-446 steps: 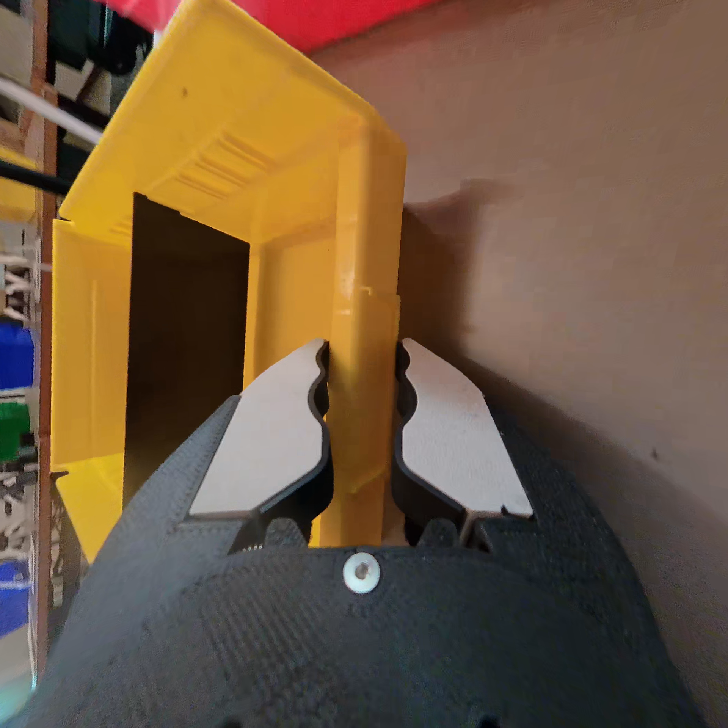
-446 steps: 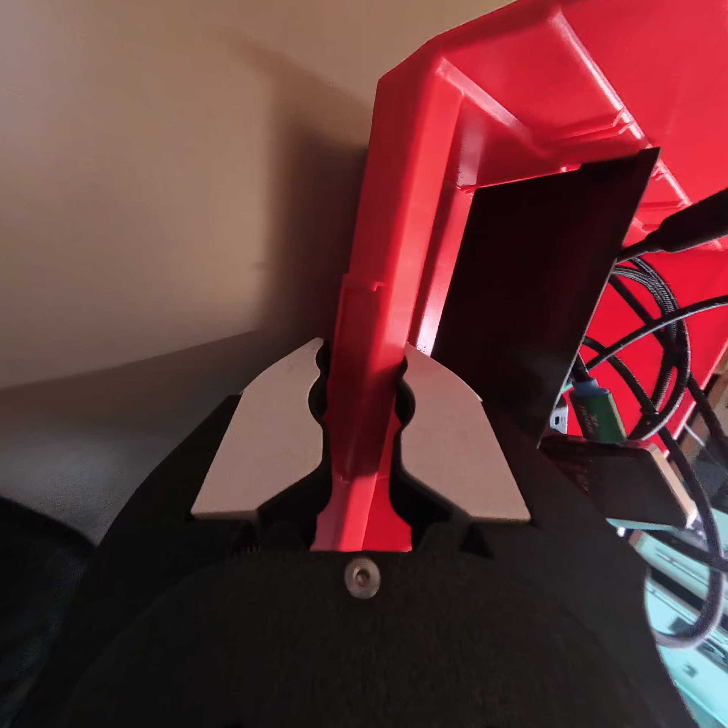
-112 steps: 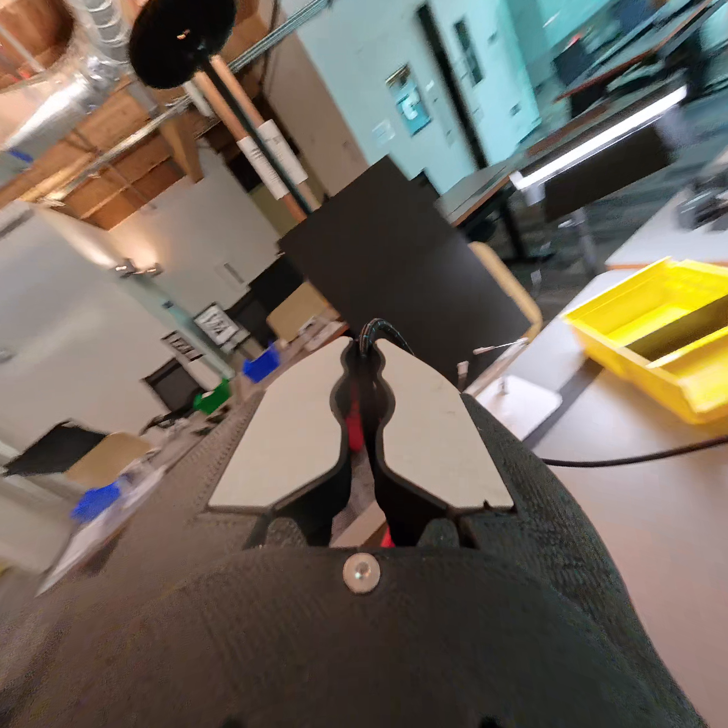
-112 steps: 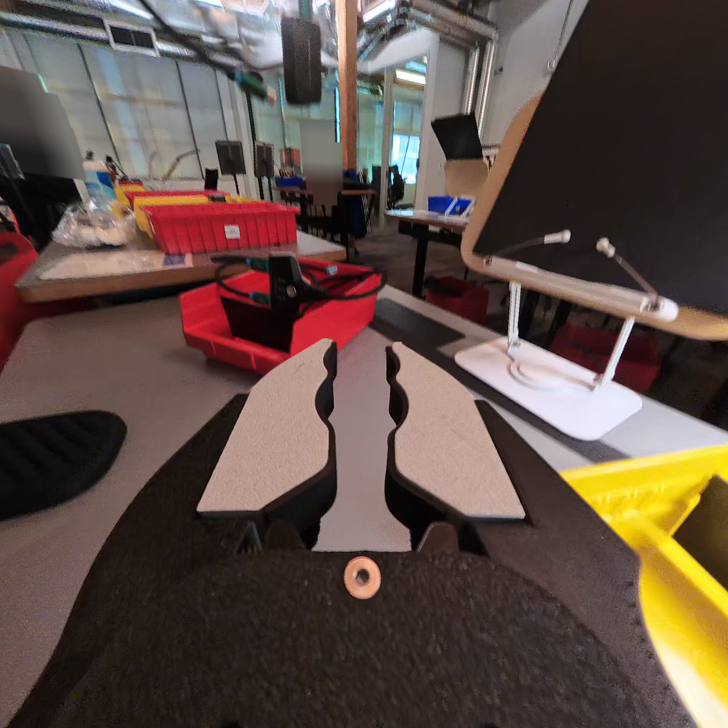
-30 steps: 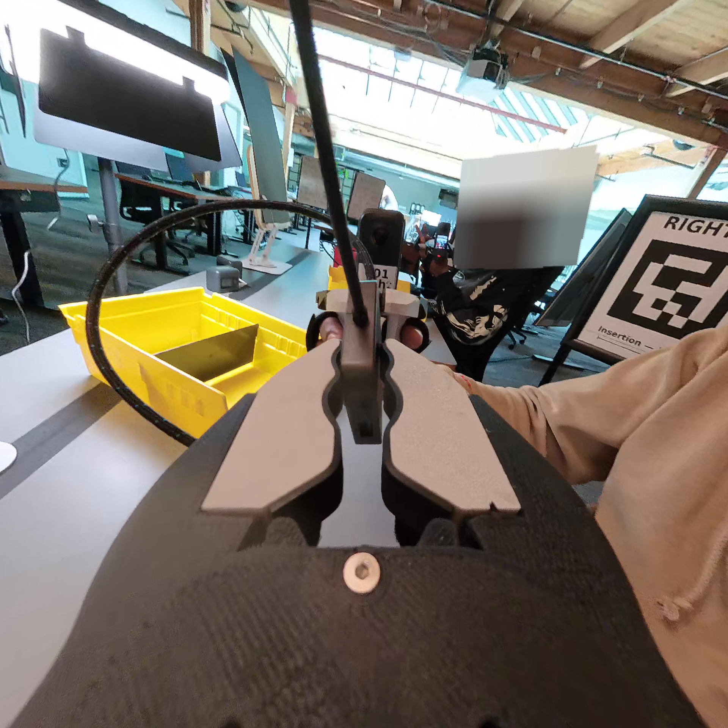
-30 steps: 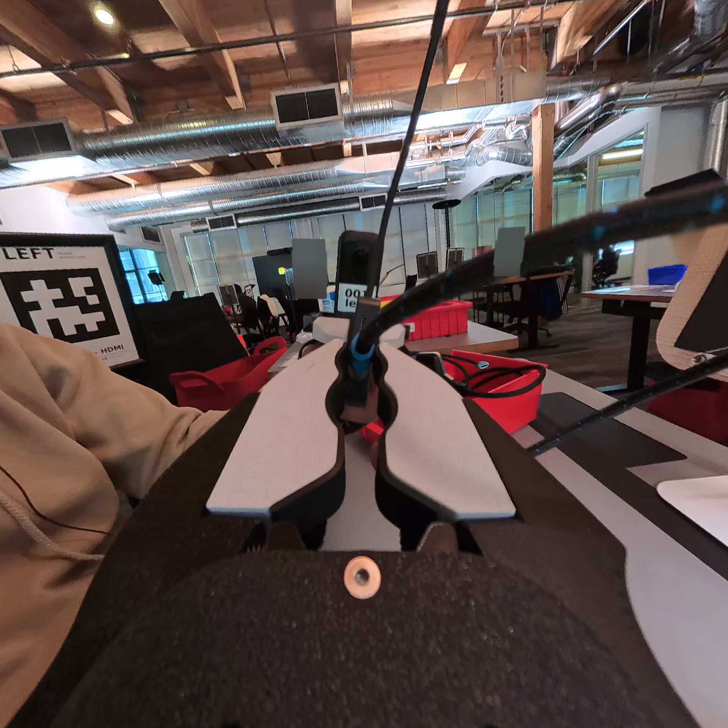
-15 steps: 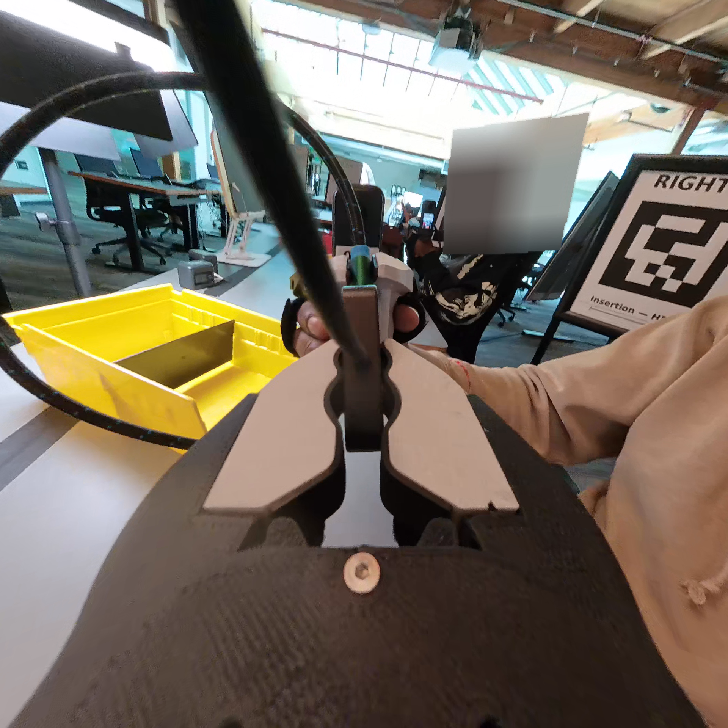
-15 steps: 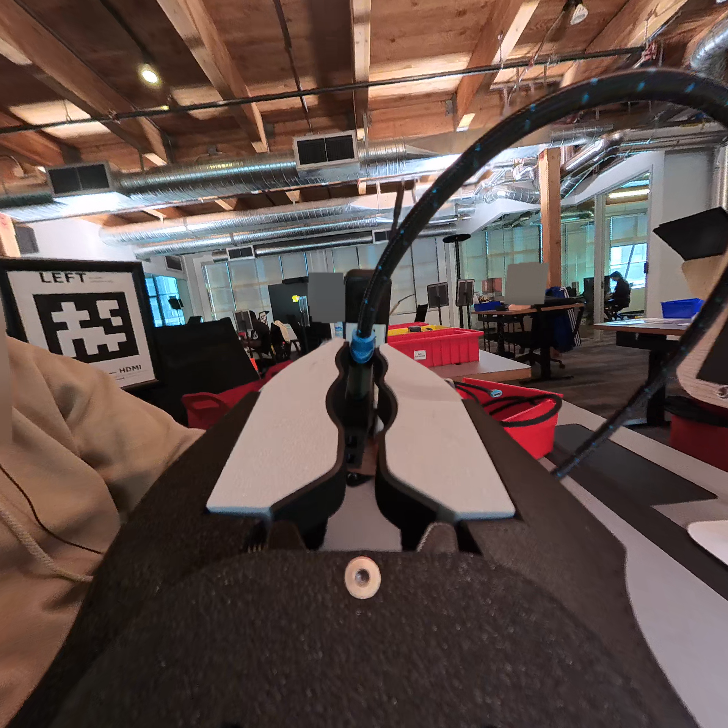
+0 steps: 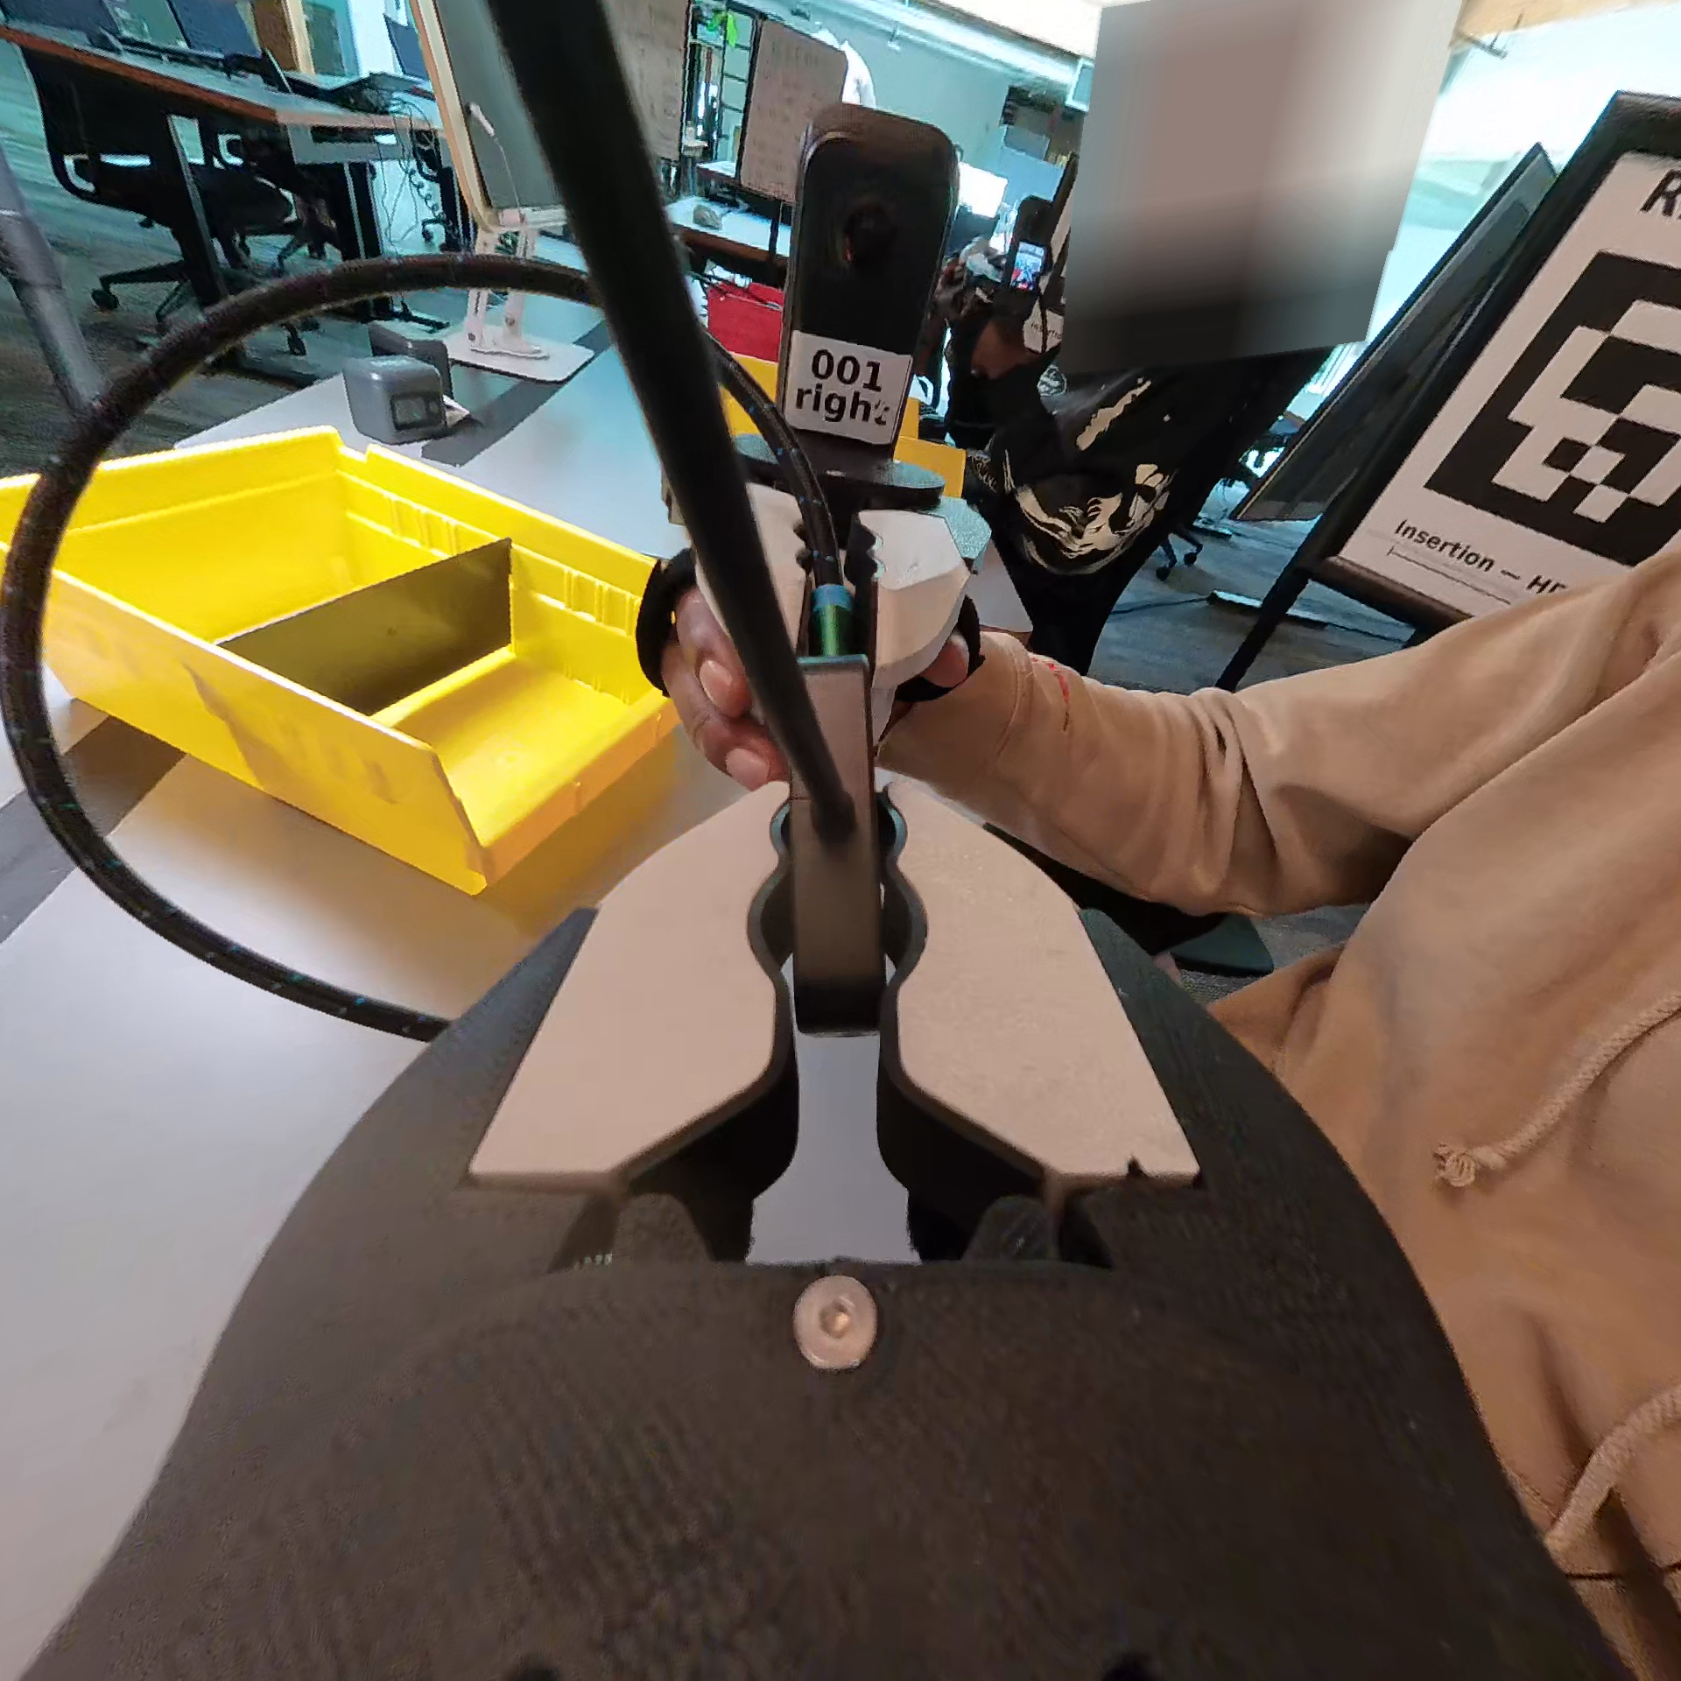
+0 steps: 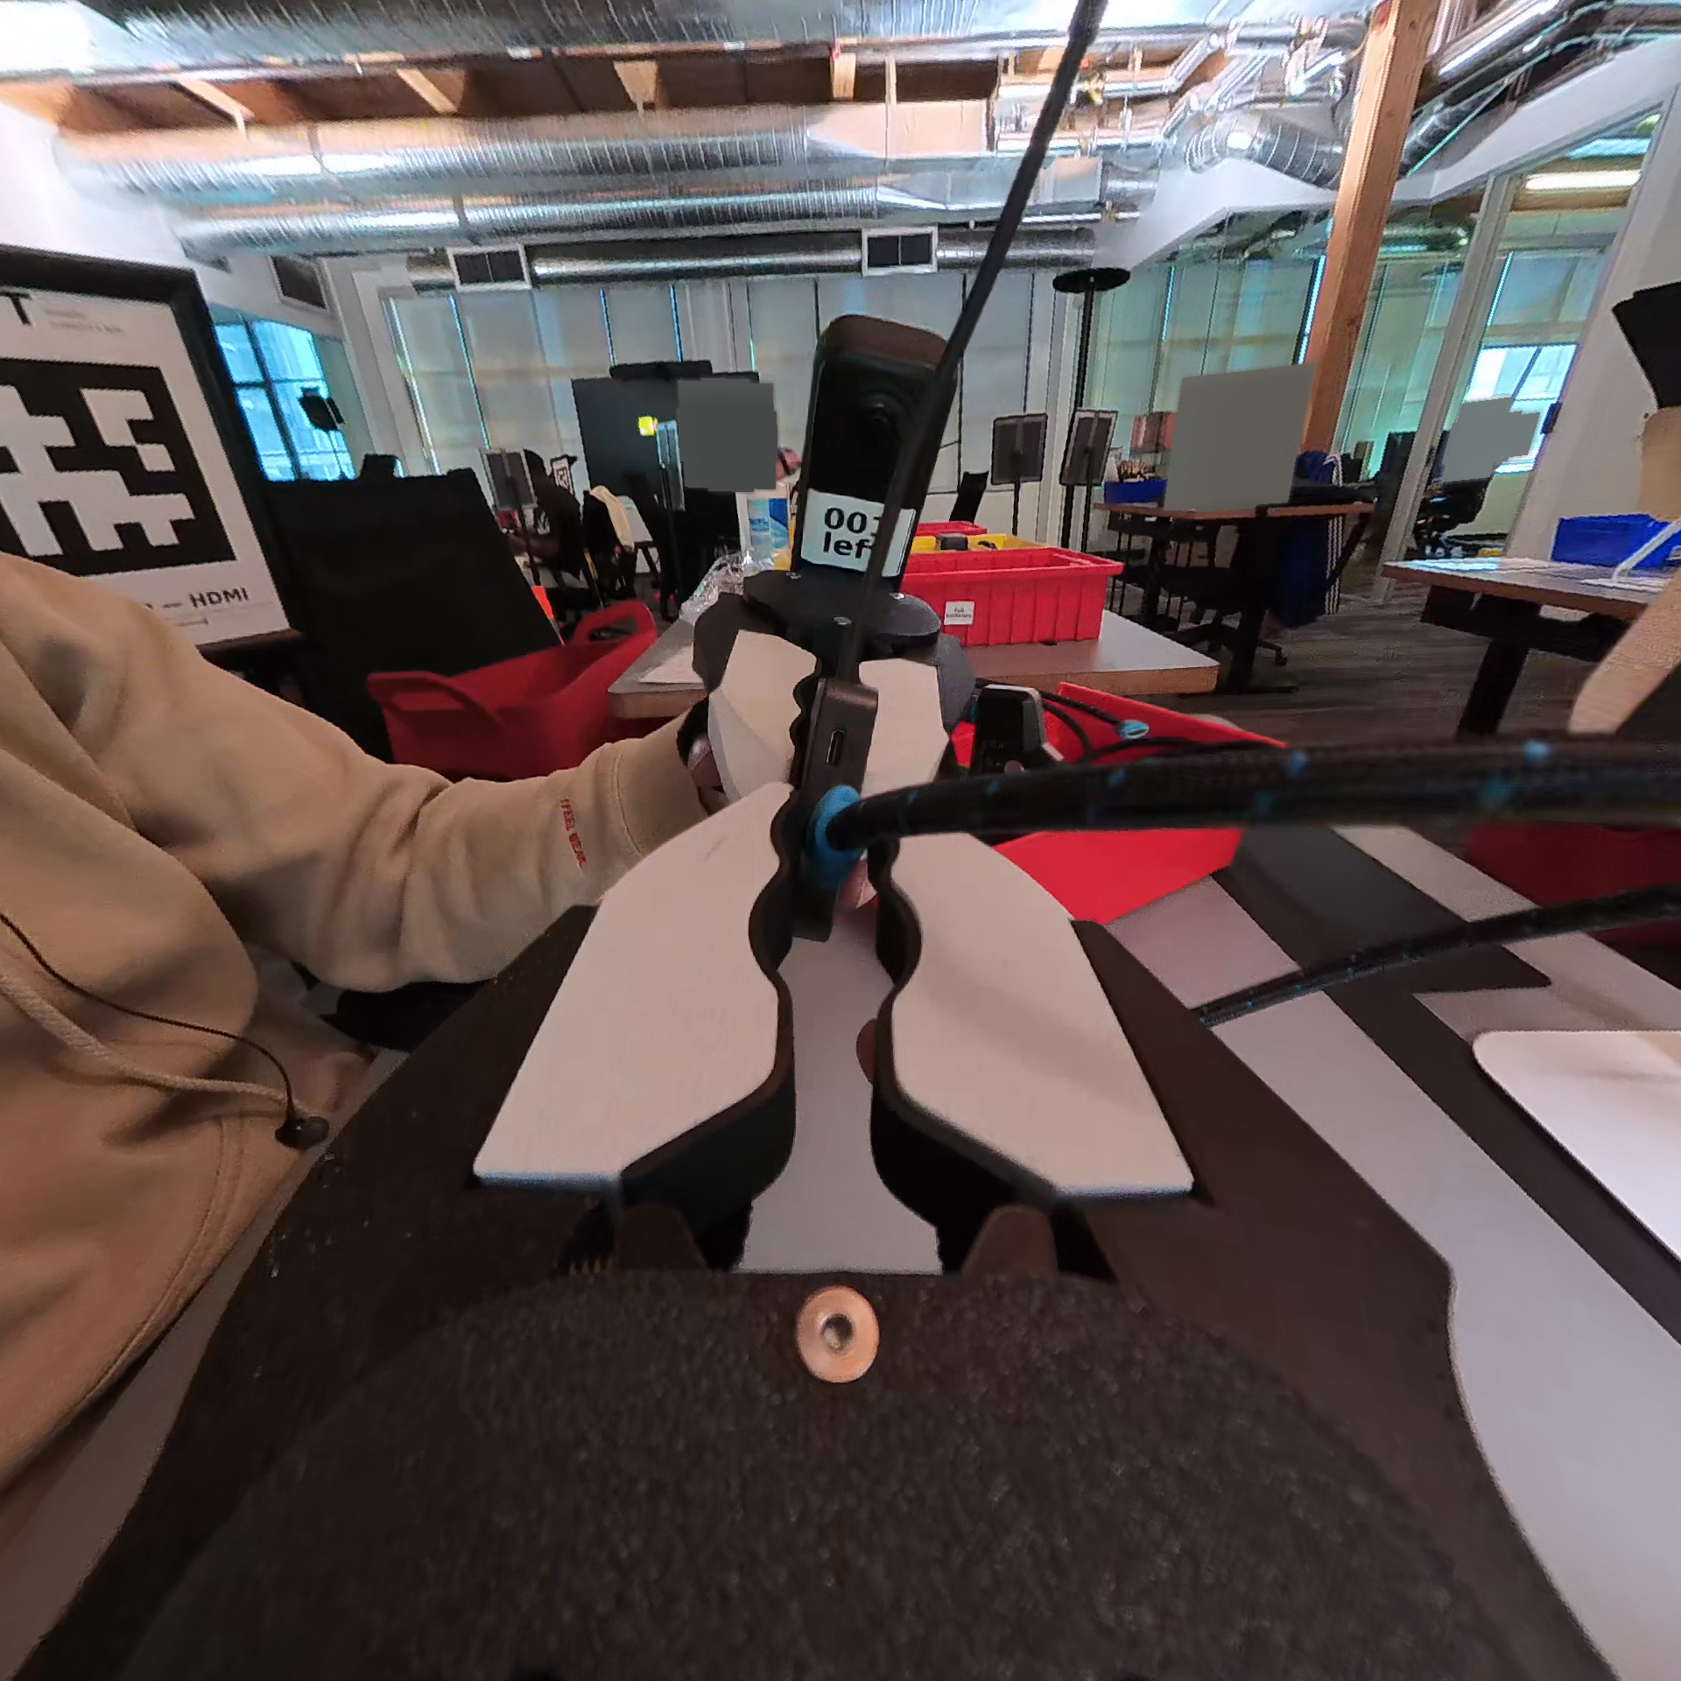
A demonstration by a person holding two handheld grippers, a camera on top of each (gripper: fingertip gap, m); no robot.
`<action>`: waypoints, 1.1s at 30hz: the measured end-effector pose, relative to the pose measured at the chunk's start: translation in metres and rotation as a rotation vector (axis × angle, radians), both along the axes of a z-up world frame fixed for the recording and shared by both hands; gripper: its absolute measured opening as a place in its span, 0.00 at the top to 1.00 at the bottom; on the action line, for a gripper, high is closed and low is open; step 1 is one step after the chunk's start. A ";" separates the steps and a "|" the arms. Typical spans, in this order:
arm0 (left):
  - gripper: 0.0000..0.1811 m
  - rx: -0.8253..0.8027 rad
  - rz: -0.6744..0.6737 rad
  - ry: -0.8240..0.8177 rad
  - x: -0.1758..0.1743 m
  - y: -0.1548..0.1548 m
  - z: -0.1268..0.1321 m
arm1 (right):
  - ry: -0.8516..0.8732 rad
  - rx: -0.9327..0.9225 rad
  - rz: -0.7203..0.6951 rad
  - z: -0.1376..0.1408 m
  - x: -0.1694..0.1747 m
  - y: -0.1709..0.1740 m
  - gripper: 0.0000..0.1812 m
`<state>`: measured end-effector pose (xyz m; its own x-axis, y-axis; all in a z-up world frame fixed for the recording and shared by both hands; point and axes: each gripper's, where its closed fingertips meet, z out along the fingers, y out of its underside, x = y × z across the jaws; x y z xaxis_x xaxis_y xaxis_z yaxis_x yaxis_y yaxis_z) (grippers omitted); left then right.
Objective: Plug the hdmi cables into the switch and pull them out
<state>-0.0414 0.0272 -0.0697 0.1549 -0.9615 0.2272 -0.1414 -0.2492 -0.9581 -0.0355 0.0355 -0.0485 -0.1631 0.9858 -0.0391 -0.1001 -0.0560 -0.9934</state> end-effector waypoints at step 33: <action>0.92 0.073 0.012 0.004 0.003 0.003 -0.001 | -0.123 0.086 -0.002 -0.012 0.007 -0.001 0.94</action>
